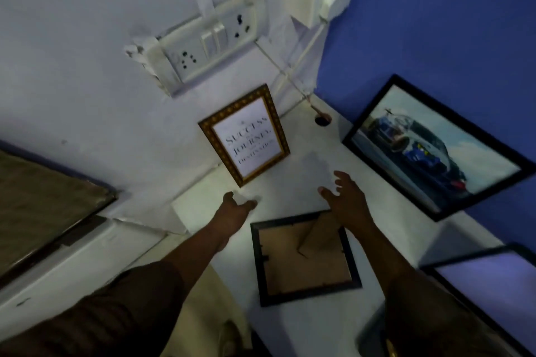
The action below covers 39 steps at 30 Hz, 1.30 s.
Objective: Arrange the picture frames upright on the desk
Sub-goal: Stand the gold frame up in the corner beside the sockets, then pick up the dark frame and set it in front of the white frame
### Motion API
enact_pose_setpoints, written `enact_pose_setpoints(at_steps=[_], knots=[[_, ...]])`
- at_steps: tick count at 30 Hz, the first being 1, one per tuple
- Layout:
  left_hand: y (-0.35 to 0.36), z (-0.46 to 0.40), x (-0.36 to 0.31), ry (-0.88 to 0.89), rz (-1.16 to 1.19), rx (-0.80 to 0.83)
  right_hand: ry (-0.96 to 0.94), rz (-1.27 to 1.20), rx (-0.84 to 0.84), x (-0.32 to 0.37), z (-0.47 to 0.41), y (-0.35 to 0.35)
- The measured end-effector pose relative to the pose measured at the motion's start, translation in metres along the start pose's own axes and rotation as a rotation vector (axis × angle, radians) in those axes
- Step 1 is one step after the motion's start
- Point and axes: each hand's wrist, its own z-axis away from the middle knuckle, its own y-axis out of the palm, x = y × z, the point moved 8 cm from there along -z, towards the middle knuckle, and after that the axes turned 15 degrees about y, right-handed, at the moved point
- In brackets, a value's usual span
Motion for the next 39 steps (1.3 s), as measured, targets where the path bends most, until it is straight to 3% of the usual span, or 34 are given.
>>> enact_pose_setpoints(at_steps=[10, 15, 27, 29, 31, 34, 39], knots=[[0.041, 0.034, 0.047, 0.014, -0.234, 0.177, 0.343, 0.114, -0.122, -0.142, 0.074, 0.013], [0.049, 0.024, 0.052, 0.014, -0.319, 0.255, 0.427, 0.129, -0.184, -0.153, 0.102, 0.032], [0.039, -0.003, 0.059, -0.12, -0.119, 0.351, 0.421, 0.154, -0.258, -0.157, 0.108, 0.054], [0.041, -0.007, 0.054, -0.102, -0.14, 0.366, 0.435, 0.212, -0.292, -0.148, 0.119, 0.058], [0.034, -0.013, 0.049, -0.038, -0.312, 0.356, 0.479, 0.265, -0.388, -0.142, 0.135, 0.063], [0.028, -0.026, 0.019, 0.224, -0.59, 0.314, 0.566, 0.011, -0.476, -0.145, 0.161, 0.085], [0.054, -0.04, -0.004, 0.47, -0.935, 0.528, 0.726, -0.567, -0.292, -0.151, 0.181, 0.148]])
